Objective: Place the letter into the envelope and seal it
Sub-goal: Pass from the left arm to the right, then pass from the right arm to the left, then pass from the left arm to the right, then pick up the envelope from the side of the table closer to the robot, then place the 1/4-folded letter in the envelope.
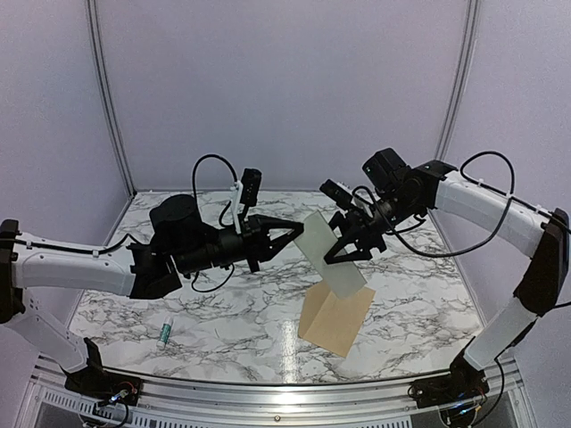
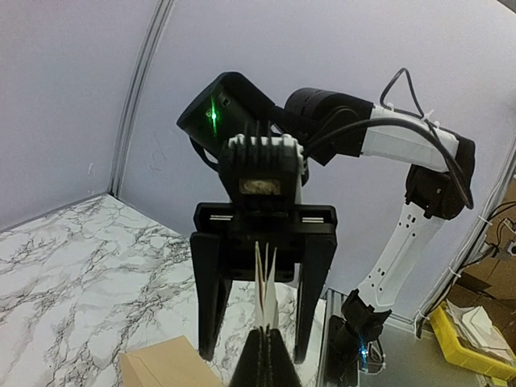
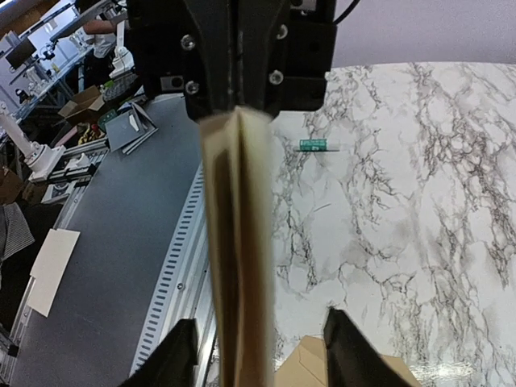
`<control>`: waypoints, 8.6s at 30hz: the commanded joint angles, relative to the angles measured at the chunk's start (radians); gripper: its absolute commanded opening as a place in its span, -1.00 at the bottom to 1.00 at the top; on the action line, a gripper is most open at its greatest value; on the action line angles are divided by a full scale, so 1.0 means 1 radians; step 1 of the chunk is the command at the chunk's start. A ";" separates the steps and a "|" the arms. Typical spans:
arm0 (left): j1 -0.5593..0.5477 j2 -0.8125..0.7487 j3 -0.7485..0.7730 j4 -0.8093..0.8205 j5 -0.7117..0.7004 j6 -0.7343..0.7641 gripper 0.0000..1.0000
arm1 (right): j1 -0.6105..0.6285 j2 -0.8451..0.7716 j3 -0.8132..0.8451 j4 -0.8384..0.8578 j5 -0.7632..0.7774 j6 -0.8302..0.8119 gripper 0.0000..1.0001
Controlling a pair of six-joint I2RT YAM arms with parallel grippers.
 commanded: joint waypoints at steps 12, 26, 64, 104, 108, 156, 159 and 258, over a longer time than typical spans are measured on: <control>-0.009 -0.078 0.017 -0.099 -0.082 0.072 -0.10 | 0.017 -0.012 -0.003 -0.024 -0.091 0.003 -1.00; -0.008 -0.051 -0.019 0.004 -0.010 0.026 -0.67 | -0.014 -0.012 -0.007 0.001 -0.138 0.037 -1.00; 0.023 -0.065 -0.041 0.036 -0.008 -0.019 -0.95 | -0.022 -0.012 -0.048 0.031 -0.119 0.057 -1.00; 0.072 -0.344 -0.126 -0.499 -0.185 0.096 -1.00 | -0.253 0.266 -0.345 0.213 0.597 0.073 -0.33; 0.075 -0.346 -0.124 -0.499 -0.202 0.093 -1.00 | -0.188 0.275 -0.356 0.105 0.580 0.025 -0.33; 0.085 -0.112 0.048 -0.127 0.066 -0.127 -1.00 | -0.056 -0.056 -0.129 0.183 -0.095 0.161 0.00; 0.085 -0.114 0.040 -0.116 0.064 -0.127 -1.00 | -0.055 -0.041 -0.122 0.167 -0.112 0.153 -0.27; 0.092 0.491 0.889 -1.716 0.511 0.566 -1.00 | 0.318 -0.143 0.075 -0.175 0.454 -0.271 -1.00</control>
